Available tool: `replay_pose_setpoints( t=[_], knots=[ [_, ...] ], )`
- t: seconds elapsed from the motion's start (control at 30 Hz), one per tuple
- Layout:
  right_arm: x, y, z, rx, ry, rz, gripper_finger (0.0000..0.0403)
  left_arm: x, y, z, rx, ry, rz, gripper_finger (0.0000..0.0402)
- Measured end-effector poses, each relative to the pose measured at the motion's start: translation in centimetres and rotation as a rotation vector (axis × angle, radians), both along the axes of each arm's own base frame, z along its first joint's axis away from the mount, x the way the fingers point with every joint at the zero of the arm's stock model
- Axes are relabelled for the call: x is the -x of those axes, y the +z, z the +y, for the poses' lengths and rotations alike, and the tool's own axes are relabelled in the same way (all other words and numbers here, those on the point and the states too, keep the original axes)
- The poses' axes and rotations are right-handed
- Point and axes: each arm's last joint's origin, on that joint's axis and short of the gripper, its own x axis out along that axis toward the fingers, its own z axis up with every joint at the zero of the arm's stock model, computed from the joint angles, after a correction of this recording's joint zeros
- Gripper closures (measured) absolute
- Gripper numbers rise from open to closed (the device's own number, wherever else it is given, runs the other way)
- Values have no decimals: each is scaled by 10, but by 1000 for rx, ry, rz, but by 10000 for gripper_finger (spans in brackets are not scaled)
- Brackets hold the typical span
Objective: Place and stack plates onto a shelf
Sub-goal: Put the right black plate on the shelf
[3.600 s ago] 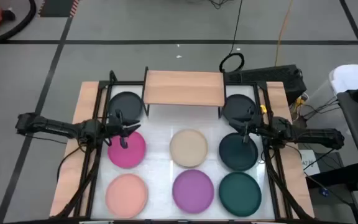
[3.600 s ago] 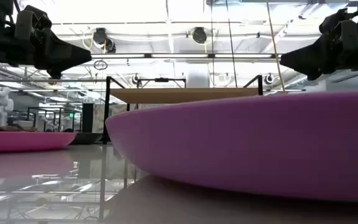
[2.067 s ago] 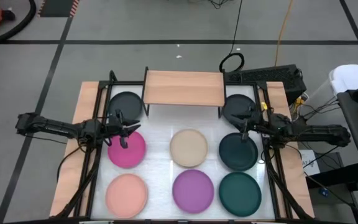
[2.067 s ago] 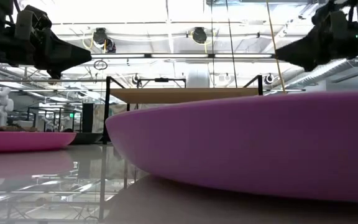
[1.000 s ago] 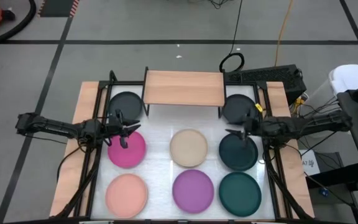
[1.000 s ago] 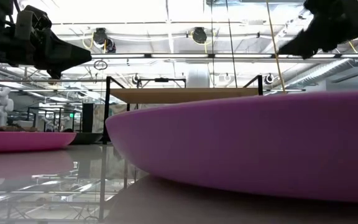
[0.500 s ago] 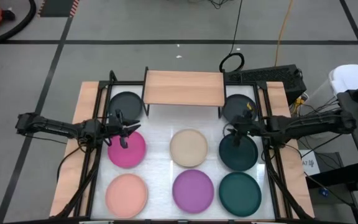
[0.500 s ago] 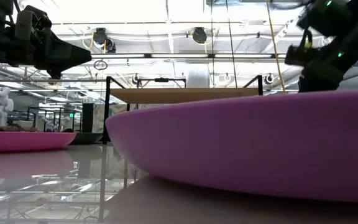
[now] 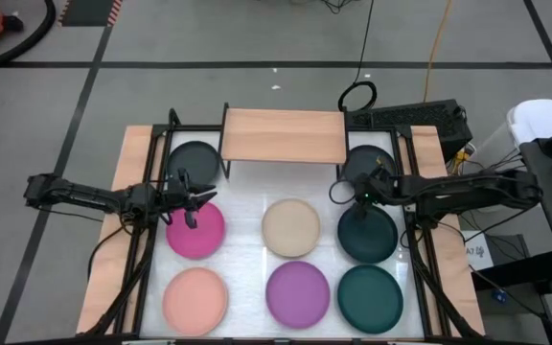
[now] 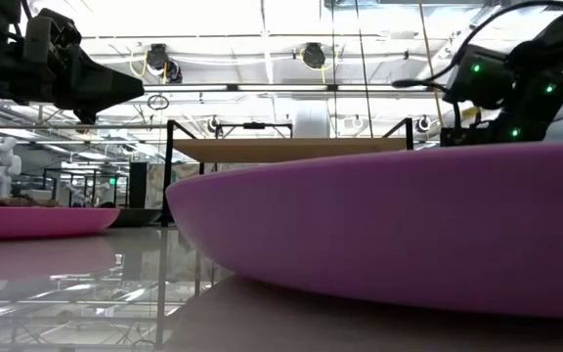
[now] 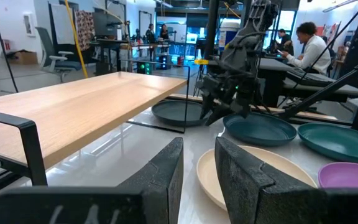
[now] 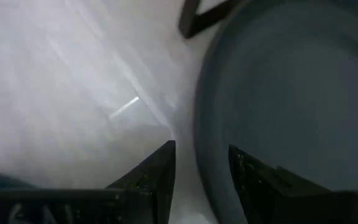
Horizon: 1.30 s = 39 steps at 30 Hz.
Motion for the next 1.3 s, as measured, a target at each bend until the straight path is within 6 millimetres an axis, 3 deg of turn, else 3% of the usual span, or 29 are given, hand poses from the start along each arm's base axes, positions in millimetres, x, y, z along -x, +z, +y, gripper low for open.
replay_pose_setpoints(
  t=[0.27,0.5,0.77,1.07,1.3],
  knots=[
    [3,-4,-5,23,-44,4,281,0,0,0,0,0,0,305],
    [3,-2,-6,33,-41,-3,385,0,0,0,0,0,0,305],
    [7,16,-10,227,-173,-101,399,0,0,0,0,0,0,305],
    [7,72,-16,531,-263,-285,401,0,0,0,0,0,0,305],
    [-19,136,-12,694,13,-622,402,0,0,0,0,0,0,305]
  ],
)
